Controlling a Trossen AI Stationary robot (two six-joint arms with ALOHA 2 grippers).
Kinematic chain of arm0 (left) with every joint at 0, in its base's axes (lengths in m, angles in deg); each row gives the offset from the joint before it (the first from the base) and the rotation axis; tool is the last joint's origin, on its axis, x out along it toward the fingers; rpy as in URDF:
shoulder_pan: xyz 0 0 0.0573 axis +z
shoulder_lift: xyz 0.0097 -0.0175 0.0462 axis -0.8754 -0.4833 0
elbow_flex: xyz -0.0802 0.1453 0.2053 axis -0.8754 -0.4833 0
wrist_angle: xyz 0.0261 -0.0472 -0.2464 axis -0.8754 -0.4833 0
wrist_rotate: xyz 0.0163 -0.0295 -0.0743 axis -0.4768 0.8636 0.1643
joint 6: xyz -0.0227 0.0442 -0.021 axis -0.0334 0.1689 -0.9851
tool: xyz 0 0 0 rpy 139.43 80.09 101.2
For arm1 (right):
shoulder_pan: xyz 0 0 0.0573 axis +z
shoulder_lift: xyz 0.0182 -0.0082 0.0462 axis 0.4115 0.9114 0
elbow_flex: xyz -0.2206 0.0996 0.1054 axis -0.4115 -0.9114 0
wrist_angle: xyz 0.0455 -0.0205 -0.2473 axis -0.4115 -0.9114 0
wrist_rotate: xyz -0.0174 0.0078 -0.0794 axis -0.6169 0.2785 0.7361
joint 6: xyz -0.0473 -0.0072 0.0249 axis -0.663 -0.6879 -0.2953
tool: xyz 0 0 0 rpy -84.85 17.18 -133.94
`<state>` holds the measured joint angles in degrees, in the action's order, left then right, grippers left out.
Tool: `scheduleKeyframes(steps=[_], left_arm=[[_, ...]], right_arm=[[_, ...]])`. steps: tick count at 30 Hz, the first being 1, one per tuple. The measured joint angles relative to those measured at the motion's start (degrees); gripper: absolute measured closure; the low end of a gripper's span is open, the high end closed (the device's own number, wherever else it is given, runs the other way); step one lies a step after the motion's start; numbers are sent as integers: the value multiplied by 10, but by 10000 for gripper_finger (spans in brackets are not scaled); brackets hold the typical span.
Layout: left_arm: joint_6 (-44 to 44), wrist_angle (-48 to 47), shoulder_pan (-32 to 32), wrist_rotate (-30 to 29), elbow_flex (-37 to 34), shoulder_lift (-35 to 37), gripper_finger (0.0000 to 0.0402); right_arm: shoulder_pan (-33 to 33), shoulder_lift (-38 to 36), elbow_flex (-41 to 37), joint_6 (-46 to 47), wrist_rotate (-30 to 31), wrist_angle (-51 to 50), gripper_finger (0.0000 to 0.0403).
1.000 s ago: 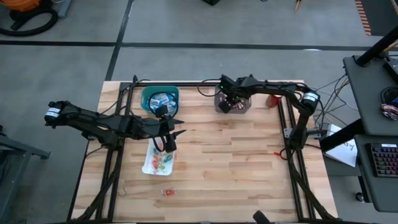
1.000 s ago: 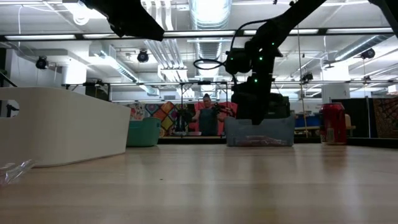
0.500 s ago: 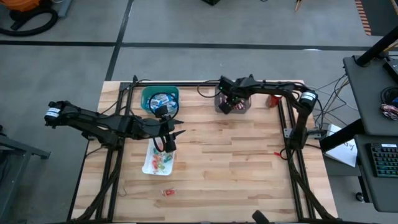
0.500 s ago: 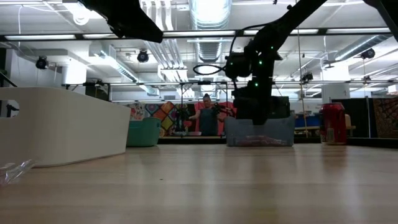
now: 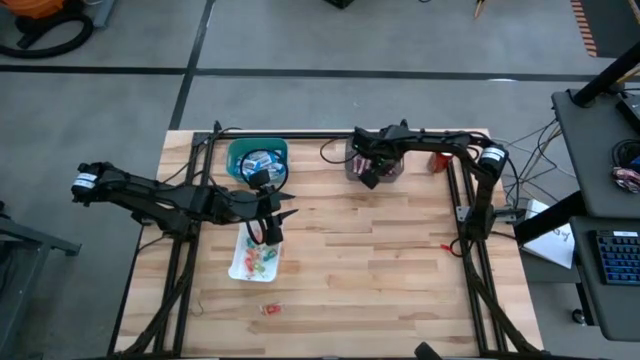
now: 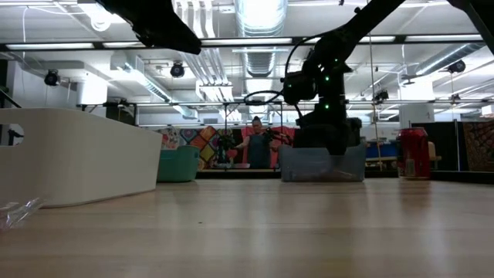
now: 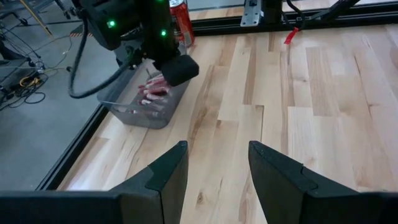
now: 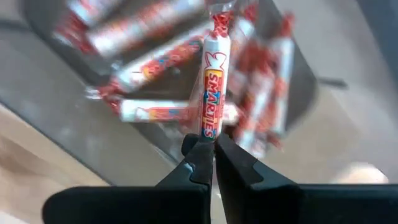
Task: Sort candy
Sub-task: Put the transparent candy rolls into the black bin
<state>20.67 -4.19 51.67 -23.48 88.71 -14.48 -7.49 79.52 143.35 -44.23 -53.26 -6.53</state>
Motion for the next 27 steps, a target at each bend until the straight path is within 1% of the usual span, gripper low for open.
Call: scheduleKeyframes(steps=[2, 4, 7, 10, 12, 15, 17, 23, 27], left_arm=[[0, 0, 0, 0, 0, 0, 249], [0, 0, 0, 0, 0, 0, 249], [0, 0, 0, 0, 0, 0, 249], [0, 1, 0, 0, 0, 0, 249], [0, 1, 0, 0, 0, 0, 249], [0, 1, 0, 0, 0, 0, 249], [0, 1, 0, 0, 0, 0, 249], [0, 1, 0, 0, 0, 0, 249], [0, 0, 0, 0, 0, 0, 249]], right_arm=[[0, -3, 1, 8, 24, -26, 394], [0, -8, 2, 12, 37, -28, 394], [0, -17, 2, 18, 37, -12, 394], [0, -21, 2, 44, 37, 20, 394], [0, -20, 2, 69, 27, 42, 394], [0, -11, 2, 108, -7, 64, 394], [0, -7, 2, 123, -16, 69, 394], [0, -7, 2, 135, -17, 71, 393], [1, -7, 2, 118, -17, 71, 390]])
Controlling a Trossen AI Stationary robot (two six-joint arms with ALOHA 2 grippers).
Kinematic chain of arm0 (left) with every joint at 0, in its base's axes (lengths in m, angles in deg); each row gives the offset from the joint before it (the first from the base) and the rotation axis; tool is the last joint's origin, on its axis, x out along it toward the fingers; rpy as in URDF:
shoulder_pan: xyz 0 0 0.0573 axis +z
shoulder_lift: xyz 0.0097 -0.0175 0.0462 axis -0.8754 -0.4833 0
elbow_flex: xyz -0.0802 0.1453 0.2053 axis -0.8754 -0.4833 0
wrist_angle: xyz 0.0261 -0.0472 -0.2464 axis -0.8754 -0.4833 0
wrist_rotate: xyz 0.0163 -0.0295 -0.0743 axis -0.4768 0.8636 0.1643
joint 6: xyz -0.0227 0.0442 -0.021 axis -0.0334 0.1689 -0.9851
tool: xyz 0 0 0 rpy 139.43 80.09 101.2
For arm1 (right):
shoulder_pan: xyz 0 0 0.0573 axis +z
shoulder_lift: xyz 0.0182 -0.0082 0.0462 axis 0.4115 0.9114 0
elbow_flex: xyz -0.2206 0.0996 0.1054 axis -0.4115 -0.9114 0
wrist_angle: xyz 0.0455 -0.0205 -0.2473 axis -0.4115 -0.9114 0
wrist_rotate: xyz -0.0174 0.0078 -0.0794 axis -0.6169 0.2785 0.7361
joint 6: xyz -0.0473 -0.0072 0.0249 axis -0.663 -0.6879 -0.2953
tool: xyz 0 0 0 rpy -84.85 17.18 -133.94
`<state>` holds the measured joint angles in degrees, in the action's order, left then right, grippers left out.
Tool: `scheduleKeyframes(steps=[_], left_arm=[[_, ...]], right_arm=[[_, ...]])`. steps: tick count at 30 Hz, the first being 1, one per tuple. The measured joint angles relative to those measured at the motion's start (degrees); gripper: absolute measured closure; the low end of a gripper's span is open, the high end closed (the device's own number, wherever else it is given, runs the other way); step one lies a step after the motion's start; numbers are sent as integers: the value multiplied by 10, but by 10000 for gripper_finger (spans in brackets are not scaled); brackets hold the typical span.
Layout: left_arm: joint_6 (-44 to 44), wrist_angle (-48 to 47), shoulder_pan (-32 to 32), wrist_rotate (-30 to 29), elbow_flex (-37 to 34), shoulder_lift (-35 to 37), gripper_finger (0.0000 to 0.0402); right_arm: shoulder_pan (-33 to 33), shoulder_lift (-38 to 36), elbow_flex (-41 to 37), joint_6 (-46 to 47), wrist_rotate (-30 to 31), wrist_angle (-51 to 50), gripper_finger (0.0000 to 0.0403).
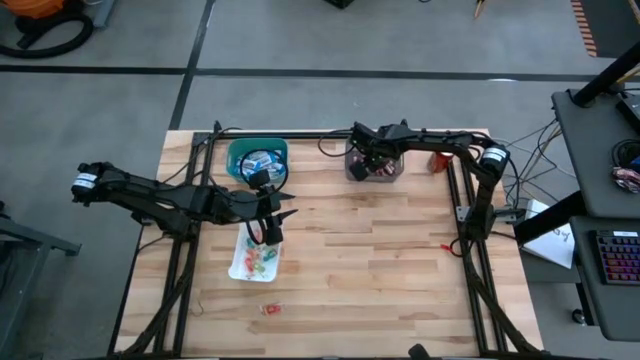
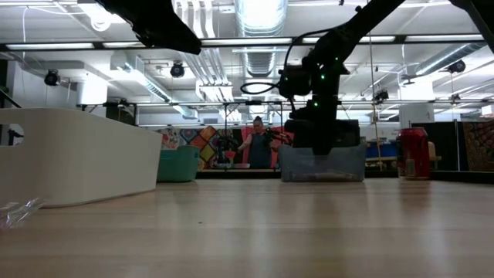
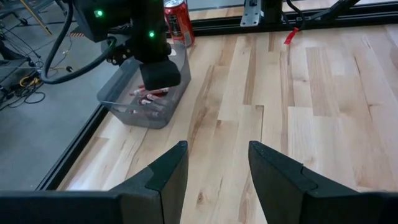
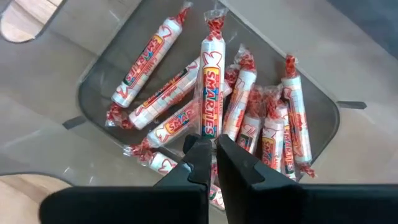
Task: Sort candy
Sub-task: Put the transparent candy rolls into the black bin, then put the orange gummy candy into the white bin
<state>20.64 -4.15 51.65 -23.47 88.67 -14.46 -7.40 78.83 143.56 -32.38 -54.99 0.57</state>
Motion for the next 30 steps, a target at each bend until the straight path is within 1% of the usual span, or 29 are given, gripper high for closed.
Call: scheduleKeyframes(steps=[2, 10, 13, 18, 23, 30], left_arm=[[0, 0, 0, 0, 0, 0, 249], [0, 0, 0, 0, 0, 0, 249], [0, 0, 0, 0, 0, 0, 249], [0, 0, 0, 0, 0, 0, 249], [0, 2, 0, 0, 0, 0, 249], [-22, 6, -26, 0, 0, 14, 249]], right_arm=[[0, 0, 0, 0, -1, 0, 381], [0, 0, 0, -9, -1, -2, 325], [0, -1, 0, -23, -1, -1, 318], [0, -7, 0, -36, 4, 11, 323], [0, -9, 4, -63, 14, 30, 338], [2, -66, 17, -77, 14, 30, 389]])
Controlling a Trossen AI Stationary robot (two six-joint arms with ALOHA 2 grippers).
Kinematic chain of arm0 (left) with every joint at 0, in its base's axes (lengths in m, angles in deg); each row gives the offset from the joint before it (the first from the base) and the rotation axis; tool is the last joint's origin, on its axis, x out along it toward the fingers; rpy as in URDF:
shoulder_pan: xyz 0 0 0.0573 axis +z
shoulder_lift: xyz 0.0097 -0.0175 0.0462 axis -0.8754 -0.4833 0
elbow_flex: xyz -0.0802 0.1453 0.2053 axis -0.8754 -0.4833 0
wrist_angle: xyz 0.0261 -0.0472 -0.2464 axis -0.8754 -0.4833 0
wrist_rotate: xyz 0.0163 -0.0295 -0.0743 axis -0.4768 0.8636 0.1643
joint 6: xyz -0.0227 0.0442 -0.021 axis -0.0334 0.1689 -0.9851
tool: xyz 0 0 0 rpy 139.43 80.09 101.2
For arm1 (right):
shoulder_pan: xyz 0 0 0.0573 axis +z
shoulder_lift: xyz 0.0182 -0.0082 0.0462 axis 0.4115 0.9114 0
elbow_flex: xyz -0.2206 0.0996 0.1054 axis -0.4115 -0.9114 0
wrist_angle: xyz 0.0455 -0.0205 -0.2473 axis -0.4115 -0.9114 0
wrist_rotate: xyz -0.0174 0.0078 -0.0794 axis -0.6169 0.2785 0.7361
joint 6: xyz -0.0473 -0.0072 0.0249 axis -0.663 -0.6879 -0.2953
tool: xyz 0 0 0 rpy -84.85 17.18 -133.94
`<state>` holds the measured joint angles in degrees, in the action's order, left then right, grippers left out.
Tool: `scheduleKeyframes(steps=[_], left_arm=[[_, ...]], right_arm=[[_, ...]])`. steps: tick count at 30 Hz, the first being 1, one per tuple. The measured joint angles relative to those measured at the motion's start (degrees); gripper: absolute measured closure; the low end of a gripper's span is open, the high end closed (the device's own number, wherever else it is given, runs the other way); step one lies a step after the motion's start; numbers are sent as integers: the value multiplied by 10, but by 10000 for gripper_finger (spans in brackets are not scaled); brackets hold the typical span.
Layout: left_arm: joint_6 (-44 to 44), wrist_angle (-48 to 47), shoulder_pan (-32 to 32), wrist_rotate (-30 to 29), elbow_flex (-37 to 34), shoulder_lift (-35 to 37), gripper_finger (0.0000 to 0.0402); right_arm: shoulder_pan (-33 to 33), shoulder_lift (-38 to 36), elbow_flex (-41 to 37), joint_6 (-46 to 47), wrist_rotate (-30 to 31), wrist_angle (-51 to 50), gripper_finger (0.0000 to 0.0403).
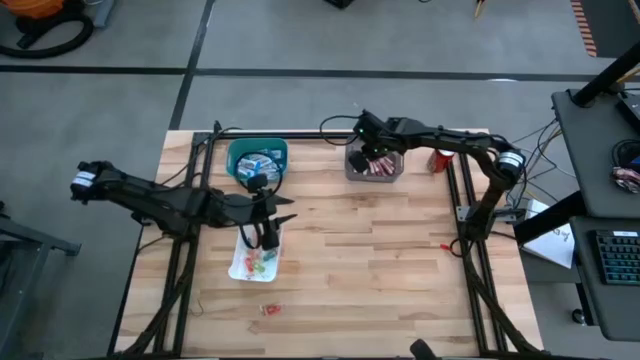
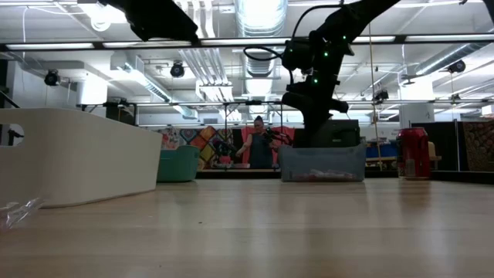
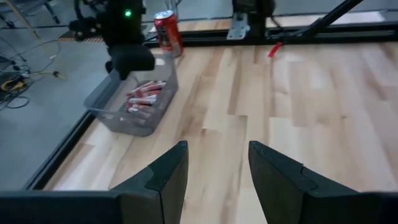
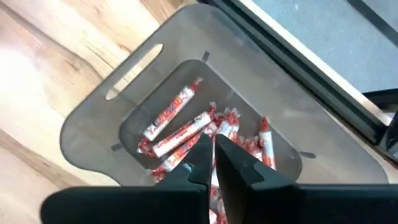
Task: Sort candy
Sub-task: Put the orange gummy candy into the white bin
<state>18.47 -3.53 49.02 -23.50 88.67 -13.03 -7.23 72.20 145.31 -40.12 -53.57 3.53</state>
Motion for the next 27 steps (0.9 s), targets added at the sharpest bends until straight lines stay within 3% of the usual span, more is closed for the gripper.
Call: scheduleKeyframes(steps=[10, 27], left_arm=[[-6, 19, -59, 0, 0, 9, 249], [-4, 16, -63, -2, 0, 13, 249]], right_arm=[[-11, 50, -15, 11, -1, 4, 394], [-25, 93, -15, 11, 6, 30, 394]])
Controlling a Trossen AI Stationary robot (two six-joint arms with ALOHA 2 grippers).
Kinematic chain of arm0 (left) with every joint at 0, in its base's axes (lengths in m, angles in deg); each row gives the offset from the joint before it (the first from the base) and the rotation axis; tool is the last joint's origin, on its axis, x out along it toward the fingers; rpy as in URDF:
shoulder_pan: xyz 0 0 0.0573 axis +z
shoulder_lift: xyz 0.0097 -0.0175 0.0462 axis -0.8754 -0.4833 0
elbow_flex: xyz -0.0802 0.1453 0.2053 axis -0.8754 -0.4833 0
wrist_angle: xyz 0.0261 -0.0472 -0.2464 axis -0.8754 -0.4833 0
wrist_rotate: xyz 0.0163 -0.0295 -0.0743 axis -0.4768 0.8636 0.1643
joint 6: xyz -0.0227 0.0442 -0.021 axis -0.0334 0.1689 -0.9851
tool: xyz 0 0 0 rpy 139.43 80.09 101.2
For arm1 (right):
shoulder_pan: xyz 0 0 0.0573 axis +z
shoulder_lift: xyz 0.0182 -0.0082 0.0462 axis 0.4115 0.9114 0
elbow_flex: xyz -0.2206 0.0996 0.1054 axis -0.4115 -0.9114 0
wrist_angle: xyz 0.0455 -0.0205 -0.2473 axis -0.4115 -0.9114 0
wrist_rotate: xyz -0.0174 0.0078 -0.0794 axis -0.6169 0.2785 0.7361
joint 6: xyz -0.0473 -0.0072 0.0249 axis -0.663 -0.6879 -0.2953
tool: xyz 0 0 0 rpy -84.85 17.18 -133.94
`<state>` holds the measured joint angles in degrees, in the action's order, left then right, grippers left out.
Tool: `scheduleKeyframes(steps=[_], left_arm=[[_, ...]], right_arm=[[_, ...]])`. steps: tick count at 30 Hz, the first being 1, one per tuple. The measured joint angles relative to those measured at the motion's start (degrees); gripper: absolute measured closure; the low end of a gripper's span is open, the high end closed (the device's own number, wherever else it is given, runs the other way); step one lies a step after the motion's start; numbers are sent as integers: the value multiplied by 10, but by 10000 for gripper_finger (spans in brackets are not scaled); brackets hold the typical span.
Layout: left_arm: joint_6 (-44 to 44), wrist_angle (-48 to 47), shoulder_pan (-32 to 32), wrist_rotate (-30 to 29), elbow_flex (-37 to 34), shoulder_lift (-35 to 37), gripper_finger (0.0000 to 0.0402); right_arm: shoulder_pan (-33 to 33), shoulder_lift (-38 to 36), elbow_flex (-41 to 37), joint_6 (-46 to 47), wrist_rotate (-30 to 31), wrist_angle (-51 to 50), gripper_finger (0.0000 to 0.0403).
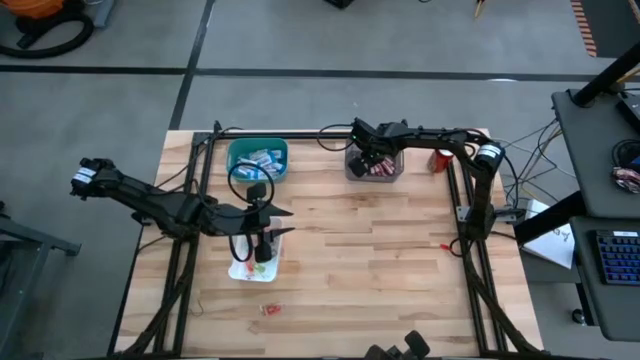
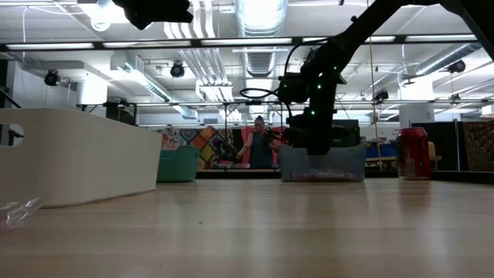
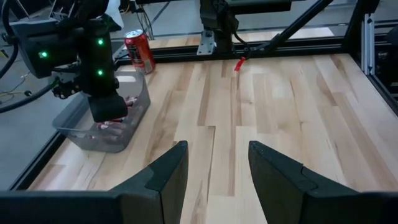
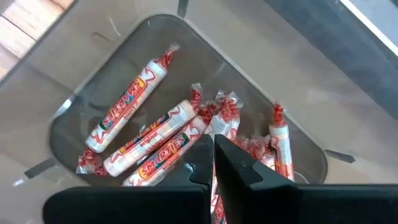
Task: Sort candy
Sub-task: Put the orange gummy candy into the white bin
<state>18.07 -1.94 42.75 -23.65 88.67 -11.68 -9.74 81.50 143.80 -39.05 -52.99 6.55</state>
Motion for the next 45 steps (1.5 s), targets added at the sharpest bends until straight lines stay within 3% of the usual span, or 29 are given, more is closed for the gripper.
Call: scheduleKeyframes(steps=[6, 30, 37, 45], left_arm=[[0, -1, 0, 0, 0, 0, 249], [0, -3, 0, 0, 0, 0, 249], [0, -3, 0, 0, 0, 0, 249], [-4, -3, 0, 0, 0, 0, 249]], right_arm=[[0, 1, -2, 0, 25, -4, 394], [1, 1, -22, 3, 19, 21, 394], [2, -1, -24, -2, -21, 45, 394], [15, -69, 16, -15, -20, -35, 394]])
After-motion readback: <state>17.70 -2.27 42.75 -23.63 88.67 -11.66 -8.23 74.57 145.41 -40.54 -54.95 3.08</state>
